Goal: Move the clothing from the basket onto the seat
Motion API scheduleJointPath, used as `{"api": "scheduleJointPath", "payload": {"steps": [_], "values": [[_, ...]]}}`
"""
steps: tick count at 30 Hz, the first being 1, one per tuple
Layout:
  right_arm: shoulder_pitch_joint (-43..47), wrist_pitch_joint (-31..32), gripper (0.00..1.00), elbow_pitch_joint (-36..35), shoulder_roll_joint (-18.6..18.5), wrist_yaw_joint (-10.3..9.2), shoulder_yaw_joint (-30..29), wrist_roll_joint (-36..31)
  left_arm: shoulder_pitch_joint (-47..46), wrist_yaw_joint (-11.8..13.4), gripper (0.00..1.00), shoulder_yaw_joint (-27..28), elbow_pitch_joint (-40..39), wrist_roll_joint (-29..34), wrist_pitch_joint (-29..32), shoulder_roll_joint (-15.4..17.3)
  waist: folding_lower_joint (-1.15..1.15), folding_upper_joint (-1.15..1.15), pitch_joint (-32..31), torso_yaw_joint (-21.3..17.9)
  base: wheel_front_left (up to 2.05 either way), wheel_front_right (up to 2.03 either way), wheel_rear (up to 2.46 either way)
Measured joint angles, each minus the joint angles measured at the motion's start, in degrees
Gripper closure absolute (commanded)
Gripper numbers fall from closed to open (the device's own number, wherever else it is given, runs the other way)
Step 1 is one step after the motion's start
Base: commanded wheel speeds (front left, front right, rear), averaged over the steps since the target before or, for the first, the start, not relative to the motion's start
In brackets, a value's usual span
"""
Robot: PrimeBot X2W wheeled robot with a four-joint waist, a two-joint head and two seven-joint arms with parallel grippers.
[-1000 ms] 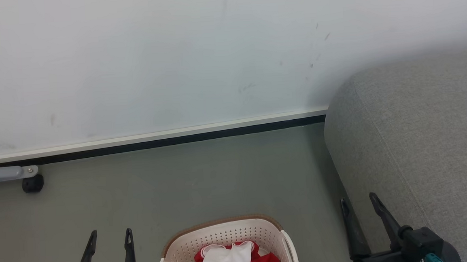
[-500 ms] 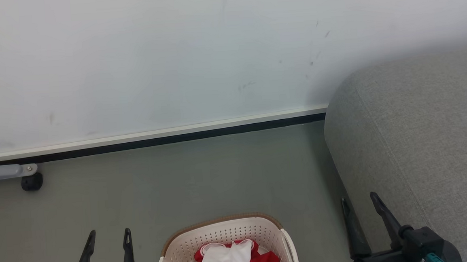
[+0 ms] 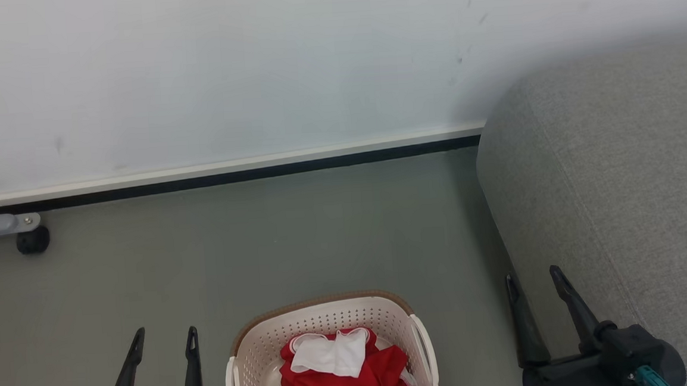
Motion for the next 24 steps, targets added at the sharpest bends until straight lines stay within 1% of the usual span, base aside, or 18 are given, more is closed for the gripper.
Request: {"api": "scheduleJointPath", "payload": {"steps": [5, 9, 13, 23, 24], "values": [[-0.68, -0.05, 0.0, -1.11, 0.02, 0.0, -0.58, -0.3, -1.74, -0.33, 0.0, -0.91, -0.04, 0.45, 0.0, -0.01, 0.0, 0.0, 2.59, -0.17, 0.0, 0.0, 0.0], [-2.5, -0.07, 0.0, -2.05, 0.07, 0.0, -1.32, -0.67, -3.98, -1.18, 0.0, -1.57, 0.63, 0.65, 0.0, 0.01, 0.02, 0.0, 5.56, -0.41, 0.0, 0.0, 0.0], [-3.28, -0.07, 0.0, -2.82, 0.03, -0.01, -2.04, -0.91, -6.21, -1.71, 0.0, -3.11, 1.98, 2.19, 0.0, -0.08, 0.02, 0.0, 8.69, -0.78, 0.0, 0.0, 0.0], [-6.97, -0.2, 0.0, -5.55, -0.05, -0.08, -3.88, -1.79, -13.86, -3.8, 0.0, -7.02, 8.55, 4.24, 0.01, -0.35, 0.02, 0.01, 16.91, -2.27, 0.0, 0.0, 0.0], [-7.36, -0.23, 0.0, -5.88, -0.05, -0.08, -3.97, -1.87, -14.55, -4.31, 0.0, -7.43, 9.57, 4.68, 0.05, -0.34, 0.01, 0.01, 17.76, -2.47, 0.0, 0.0, 0.0]]}}
